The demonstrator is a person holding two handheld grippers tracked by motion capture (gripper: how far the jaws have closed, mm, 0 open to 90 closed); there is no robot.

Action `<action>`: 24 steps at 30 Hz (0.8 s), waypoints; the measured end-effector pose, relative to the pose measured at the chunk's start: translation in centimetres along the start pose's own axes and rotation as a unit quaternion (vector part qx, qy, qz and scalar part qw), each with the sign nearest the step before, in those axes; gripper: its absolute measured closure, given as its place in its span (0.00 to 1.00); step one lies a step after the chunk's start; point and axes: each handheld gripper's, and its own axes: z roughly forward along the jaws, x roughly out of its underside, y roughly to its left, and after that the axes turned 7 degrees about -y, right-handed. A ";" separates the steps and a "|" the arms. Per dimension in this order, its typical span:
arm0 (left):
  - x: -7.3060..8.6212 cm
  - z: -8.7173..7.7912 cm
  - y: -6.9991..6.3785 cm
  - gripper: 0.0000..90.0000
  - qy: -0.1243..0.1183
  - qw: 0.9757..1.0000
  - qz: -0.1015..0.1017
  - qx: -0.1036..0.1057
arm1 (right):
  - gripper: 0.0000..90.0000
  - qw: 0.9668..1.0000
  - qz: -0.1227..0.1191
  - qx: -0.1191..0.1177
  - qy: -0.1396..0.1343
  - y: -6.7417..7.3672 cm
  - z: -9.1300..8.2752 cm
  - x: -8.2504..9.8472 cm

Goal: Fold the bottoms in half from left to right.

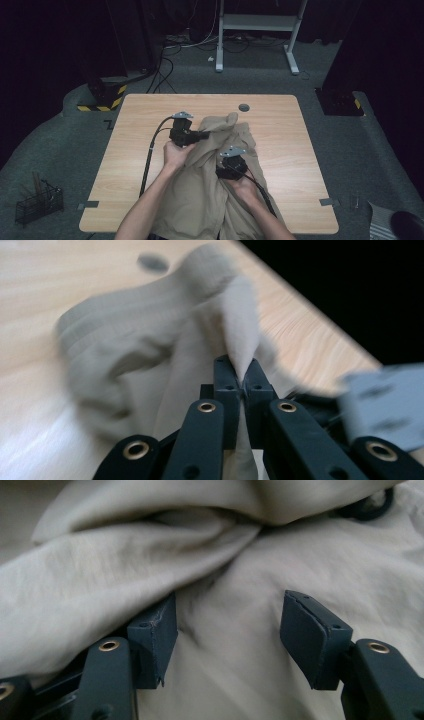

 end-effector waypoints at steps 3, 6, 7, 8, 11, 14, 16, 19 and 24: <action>-0.6 0.7 -0.2 0.98 -0.006 1.000 -0.011 0.013 | 0.44 1.000 0.001 0.001 0.000 0.6 1.8 -1.3; 0.0 2.2 0.3 0.97 0.002 0.999 -0.030 0.016 | 0.44 1.000 0.002 -0.002 0.001 1.0 3.0 -2.2; 0.4 2.7 0.5 0.97 0.005 0.999 -0.039 0.016 | 0.44 1.000 0.002 -0.004 0.000 1.0 3.1 -2.3; 0.8 3.0 0.8 0.94 0.009 0.999 -0.048 0.020 | 0.44 1.000 0.006 -0.006 -0.001 1.0 3.1 -2.2; 1.5 3.3 1.2 0.77 0.014 0.998 -0.058 0.020 | 0.44 0.999 0.030 -0.013 0.002 0.5 1.6 -1.9; 1.5 2.6 1.1 0.62 0.011 0.998 -0.051 0.020 | 0.44 1.000 0.018 -0.011 -0.004 0.2 -0.6 -1.4; 1.3 1.6 0.9 0.54 0.003 0.999 -0.045 0.016 | 0.44 1.000 0.003 -0.005 -0.002 0.0 -2.3 -0.9; 1.2 -0.3 0.7 0.46 -0.008 0.999 -0.039 0.018 | 0.44 1.000 -0.014 0.007 0.002 -0.7 -4.7 0.4; 3.0 -2.8 0.1 0.39 0.003 0.999 -0.024 0.032 | 0.43 1.000 -0.009 0.011 0.006 -2.1 -6.9 2.8</action>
